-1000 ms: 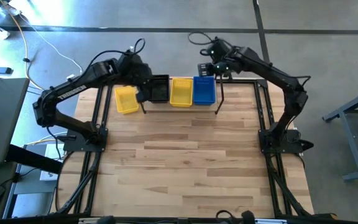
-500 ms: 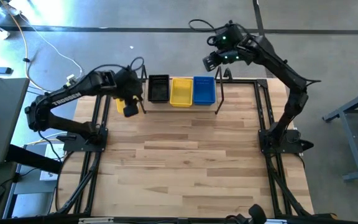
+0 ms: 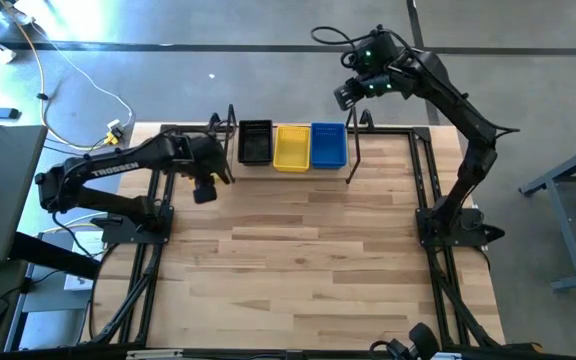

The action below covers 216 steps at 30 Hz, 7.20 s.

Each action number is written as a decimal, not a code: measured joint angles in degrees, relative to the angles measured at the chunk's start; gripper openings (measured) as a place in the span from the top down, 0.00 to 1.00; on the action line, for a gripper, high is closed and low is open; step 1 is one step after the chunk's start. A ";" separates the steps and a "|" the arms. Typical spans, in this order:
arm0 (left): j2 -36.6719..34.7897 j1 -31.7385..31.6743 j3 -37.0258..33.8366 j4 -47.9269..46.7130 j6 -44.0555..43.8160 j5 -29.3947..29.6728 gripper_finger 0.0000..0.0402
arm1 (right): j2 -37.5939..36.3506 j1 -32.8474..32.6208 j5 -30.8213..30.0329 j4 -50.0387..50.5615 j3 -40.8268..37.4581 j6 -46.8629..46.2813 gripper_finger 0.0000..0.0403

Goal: Stack baskets on shelf by color
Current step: Stack the yellow bin on the yellow bin on the shelf, then return to Home Position

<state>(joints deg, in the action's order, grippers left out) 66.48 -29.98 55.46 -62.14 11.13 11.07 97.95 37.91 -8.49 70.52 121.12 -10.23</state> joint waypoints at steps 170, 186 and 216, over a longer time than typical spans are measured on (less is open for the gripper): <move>36.04 2.34 27.24 25.47 10.46 -1.96 0.93 | 0.02 -0.44 0.04 2.85 -0.11 -12.32 0.74; 36.02 4.47 27.24 25.59 14.15 -0.56 0.80 | 0.02 -0.44 0.04 3.02 -0.11 -12.49 0.74; 11.03 11.47 13.09 27.35 -13.40 -10.33 0.69 | 0.02 -8.00 4.46 2.27 -0.11 -5.35 0.74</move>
<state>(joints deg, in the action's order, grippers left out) 77.50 -18.50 68.55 -34.78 -2.28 0.73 97.97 29.91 -4.03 72.79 121.01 -15.57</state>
